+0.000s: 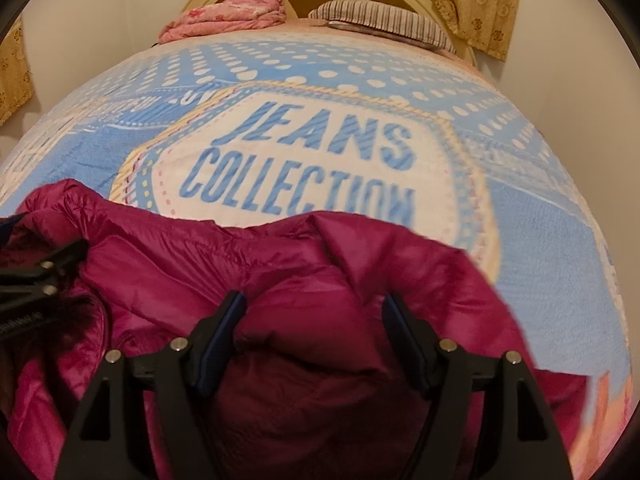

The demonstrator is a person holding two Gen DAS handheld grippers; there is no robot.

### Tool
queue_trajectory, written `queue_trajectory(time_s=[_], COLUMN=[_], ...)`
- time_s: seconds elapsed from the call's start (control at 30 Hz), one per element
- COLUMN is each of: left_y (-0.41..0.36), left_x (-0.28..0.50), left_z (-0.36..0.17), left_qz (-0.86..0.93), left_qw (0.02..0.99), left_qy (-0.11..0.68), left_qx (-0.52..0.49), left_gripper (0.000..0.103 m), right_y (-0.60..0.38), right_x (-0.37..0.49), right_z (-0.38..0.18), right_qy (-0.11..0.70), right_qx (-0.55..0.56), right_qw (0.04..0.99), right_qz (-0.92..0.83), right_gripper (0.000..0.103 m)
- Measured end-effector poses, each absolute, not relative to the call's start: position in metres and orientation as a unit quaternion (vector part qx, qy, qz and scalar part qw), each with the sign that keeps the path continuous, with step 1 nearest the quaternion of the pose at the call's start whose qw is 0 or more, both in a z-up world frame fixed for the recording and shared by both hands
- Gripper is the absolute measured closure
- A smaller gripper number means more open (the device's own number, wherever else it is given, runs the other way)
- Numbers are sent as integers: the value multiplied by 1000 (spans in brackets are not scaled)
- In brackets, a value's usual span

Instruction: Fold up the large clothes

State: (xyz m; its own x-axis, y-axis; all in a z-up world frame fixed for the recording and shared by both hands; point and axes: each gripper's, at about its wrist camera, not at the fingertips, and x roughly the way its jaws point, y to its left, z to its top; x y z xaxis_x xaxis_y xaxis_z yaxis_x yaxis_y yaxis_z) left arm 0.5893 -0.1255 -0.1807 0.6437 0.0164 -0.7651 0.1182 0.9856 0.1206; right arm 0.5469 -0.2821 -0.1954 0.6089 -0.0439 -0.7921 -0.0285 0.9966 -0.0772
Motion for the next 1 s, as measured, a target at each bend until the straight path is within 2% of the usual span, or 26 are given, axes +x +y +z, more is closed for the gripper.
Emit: queue_trajectory(time_s=[0.13, 0.23, 0.47, 0.63, 1.0], left_y=[-99, -74, -16, -1, 16], left_x=[541, 498, 382, 316, 217], left_z=[-142, -134, -157, -170, -201], left_qz=[-35, -26, -4, -10, -33], left_qw=[918, 919, 910, 908, 903], left_qy=[385, 381, 403, 406, 418], left_qx=[87, 98, 97, 101, 93], left_gripper=[2, 2, 2, 2, 2], right_y=[-296, -316, -349, -361, -347], right_x=[508, 468, 349, 270, 183], right_z=[-157, -143, -164, -177, -195], right_qy=[399, 404, 445, 452, 449], right_qx=[-46, -16, 19, 42, 39], right_qw=[916, 914, 895, 889, 890], right_qz=[-22, -15, -37, -61, -64], right_gripper=[18, 18, 17, 17, 17])
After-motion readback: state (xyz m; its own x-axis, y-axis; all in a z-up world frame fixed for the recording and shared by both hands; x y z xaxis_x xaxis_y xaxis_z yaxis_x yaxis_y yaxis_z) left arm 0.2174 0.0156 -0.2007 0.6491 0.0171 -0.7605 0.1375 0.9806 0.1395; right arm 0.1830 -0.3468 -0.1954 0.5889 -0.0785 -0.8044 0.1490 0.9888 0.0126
